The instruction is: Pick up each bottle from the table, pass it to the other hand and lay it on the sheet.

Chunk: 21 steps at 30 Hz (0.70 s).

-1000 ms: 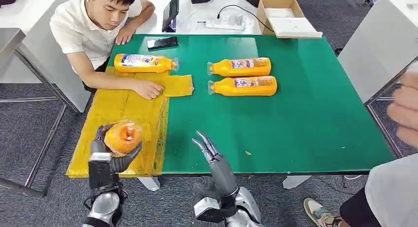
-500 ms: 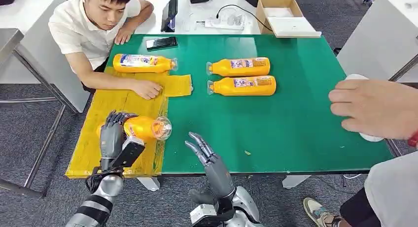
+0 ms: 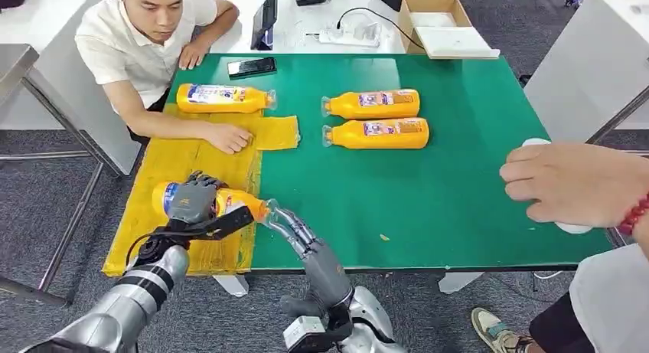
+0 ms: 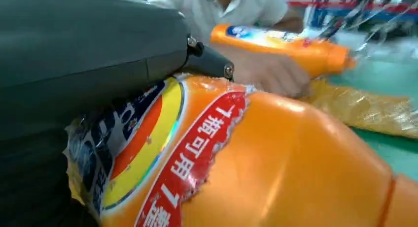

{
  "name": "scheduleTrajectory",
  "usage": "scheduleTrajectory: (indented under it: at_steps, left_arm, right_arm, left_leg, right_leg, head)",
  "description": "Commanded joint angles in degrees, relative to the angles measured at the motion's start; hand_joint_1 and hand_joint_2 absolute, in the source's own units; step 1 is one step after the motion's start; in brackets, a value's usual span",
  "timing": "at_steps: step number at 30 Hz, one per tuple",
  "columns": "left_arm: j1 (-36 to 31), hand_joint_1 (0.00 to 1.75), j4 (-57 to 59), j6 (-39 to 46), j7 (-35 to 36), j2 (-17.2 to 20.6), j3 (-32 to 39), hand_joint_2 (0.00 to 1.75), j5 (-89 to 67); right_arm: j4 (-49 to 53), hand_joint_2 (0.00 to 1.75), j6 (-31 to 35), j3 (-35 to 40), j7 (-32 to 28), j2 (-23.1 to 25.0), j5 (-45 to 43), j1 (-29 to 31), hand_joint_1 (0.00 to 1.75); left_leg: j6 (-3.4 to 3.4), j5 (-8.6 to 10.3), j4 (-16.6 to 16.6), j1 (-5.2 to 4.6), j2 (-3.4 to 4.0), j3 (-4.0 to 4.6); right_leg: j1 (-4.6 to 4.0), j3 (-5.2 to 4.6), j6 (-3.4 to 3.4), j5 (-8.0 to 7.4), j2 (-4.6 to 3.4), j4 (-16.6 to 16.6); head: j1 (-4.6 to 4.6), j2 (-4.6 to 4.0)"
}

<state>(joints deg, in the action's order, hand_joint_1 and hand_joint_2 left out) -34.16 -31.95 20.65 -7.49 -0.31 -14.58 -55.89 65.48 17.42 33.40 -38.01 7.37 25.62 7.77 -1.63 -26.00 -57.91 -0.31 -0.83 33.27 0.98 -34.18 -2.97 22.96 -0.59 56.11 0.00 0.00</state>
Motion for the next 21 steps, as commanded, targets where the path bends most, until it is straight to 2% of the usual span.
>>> scheduleTrajectory:
  at_steps: [1, 3, 4, 5, 9, 12, 14, 18, 21]
  left_arm:
    - [-5.14, 1.75, 13.4, -4.38, 5.89, 1.51, -1.89, 1.75, -1.66]
    - [-5.22, 1.75, 13.89, -5.63, 6.32, 1.53, -2.06, 1.75, -2.0]
    - [-4.98, 0.44, 13.79, -6.52, 6.0, 1.22, -1.74, 1.75, -1.65]
    - [-4.66, 0.03, 13.48, -7.33, 5.18, 0.99, -1.5, 1.75, -1.3]
    - [-2.5, 0.0, 10.28, -15.99, -5.57, -1.09, 4.12, 1.75, 8.16]
    - [-0.82, 0.0, 6.44, -20.45, -9.73, -1.4, 4.2, 1.75, 12.81]
    - [0.05, 0.0, 3.74, -22.37, -11.54, -1.49, 3.62, 1.75, 16.88]
    - [0.06, 0.0, 3.51, -22.41, -11.52, -1.6, 3.49, 1.75, 16.95]
    - [0.09, 0.0, 3.33, -22.52, -11.47, -1.42, 3.33, 1.75, 17.17]
  right_arm:
    - [-7.32, 0.0, -0.46, 0.78, -1.71, 0.97, -0.96, 2.11, 0.0]
    - [-7.73, 0.0, -0.35, 0.78, -1.84, 1.2, -1.15, 1.95, 0.0]
    - [-8.0, 0.0, -0.17, 0.72, -1.95, 1.22, -1.22, 1.92, 0.0]
    - [-8.2, 0.0, -0.06, 0.63, -1.99, 1.22, -1.32, 1.91, 0.0]
    - [-8.53, 0.0, 0.66, 0.68, -1.99, 0.71, -2.48, 2.01, 0.0]
    - [-10.1, 0.0, 1.33, 0.46, -1.99, 0.73, -2.96, 2.13, 0.0]
    - [-9.85, 0.0, 1.94, 1.95, -1.99, 0.16, -4.28, 2.24, 0.0]
    - [-9.87, 0.0, 2.04, 2.05, -1.99, 0.19, -4.27, 2.19, 0.0]
    - [-10.08, 0.0, 2.06, 2.07, -1.99, 0.32, -4.31, 2.35, 0.0]
  left_leg:
    - [0.11, -0.03, 0.07, 0.07, 0.26, -0.24]
    - [0.14, 0.0, 0.12, 0.05, 0.35, -0.31]
    - [0.11, -0.02, 0.08, 0.04, 0.34, -0.28]
    - [0.18, 0.01, 0.15, 0.08, 0.48, -0.36]
    - [0.12, -0.01, 0.13, 0.01, 0.37, -0.54]
    - [0.12, 0.0, 0.14, 0.01, 0.37, -0.59]
    - [0.13, 0.01, 0.18, 0.01, 0.33, -0.61]
    - [0.1, 0.03, 0.08, -0.01, -0.02, -0.52]
    - [0.13, 0.04, 0.09, -0.02, -0.01, -0.5]
  right_leg:
    - [-0.08, 0.17, 0.12, -0.05, -0.19, -0.08]
    - [-0.07, 0.18, 0.15, -0.08, -0.22, -0.08]
    - [-0.05, 0.16, 0.11, -0.05, -0.17, -0.06]
    - [-0.1, 0.19, 0.19, -0.1, -0.23, -0.12]
    - [-0.04, 0.33, 0.12, -0.03, -0.13, -0.05]
    - [-0.03, 0.38, 0.11, -0.03, -0.12, -0.03]
    - [-0.03, 0.43, 0.12, -0.02, -0.05, -0.07]
    - [0.0, 0.45, 0.09, 0.02, 0.02, 0.02]
    - [0.01, 0.45, 0.11, 0.0, 0.05, 0.01]
  head:
    - [0.0, 0.0]
    - [0.0, 0.0]
    - [0.0, 0.0]
    - [0.0, 0.0]
    - [-0.02, 0.0]
    - [0.0, -0.02]
    - [-0.02, 0.0]
    - [0.02, -0.02]
    - [-0.02, -0.02]
